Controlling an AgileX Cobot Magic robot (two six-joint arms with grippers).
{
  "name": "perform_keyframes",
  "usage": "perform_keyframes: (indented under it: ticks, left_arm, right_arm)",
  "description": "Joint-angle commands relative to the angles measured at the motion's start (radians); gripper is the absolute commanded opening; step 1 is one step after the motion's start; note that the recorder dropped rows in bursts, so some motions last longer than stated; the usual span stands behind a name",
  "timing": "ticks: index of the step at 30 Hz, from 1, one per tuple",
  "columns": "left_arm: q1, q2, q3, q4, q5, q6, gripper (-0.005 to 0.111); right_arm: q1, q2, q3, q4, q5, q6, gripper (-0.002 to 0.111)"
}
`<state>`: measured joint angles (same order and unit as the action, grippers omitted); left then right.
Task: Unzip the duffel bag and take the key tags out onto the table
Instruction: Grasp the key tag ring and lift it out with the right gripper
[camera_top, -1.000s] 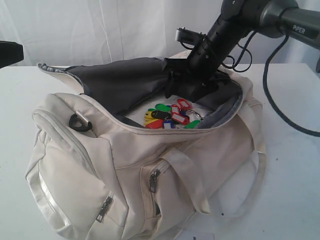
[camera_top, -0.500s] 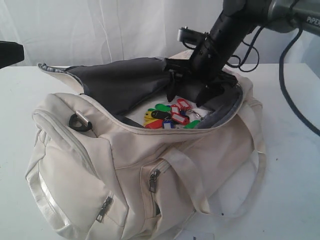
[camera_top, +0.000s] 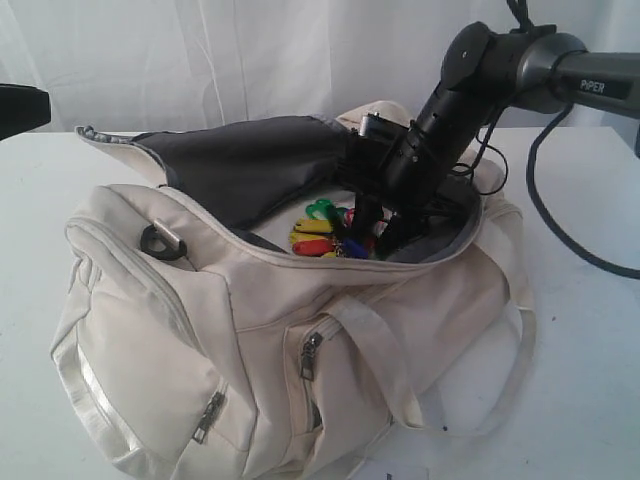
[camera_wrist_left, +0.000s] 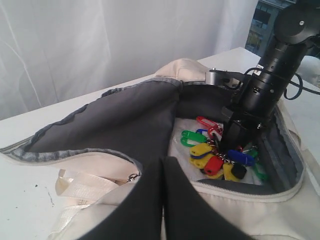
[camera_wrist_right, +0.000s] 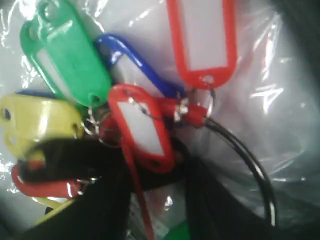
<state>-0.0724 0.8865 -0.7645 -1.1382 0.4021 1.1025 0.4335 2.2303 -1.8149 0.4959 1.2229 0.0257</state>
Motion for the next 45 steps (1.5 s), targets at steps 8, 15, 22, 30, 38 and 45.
perform_keyframes:
  ticks: [8,15,22,30,38,45]
  left_arm:
    - [0.001,-0.001,0.006,-0.027,0.012,0.004,0.000]
    - [0.001,-0.001,0.006,-0.027,0.012,0.004,0.000]
    - [0.001,-0.001,0.006,-0.027,0.012,0.004,0.000]
    - [0.001,-0.001,0.006,-0.027,0.012,0.004,0.000]
    - [0.001,-0.001,0.006,-0.027,0.014,0.004,0.000]
    - [0.001,-0.001,0.006,-0.027,0.016,0.004,0.000]
  right_arm:
    - [-0.043,-0.051,-0.085,0.053,-0.002,0.005,0.000]
    - [-0.045,-0.115,-0.085,0.053,-0.002,0.005,0.000]
    - [-0.045,-0.127,-0.105,0.053,-0.002,0.001,0.000]
    - [-0.045,-0.176,-0.120,0.058,-0.002,-0.017,0.000]
    - [-0.045,-0.269,-0.120,0.058,-0.002,-0.034,0.000]
    - [-0.045,-0.397,-0.116,0.062,-0.002,-0.071,0.000]
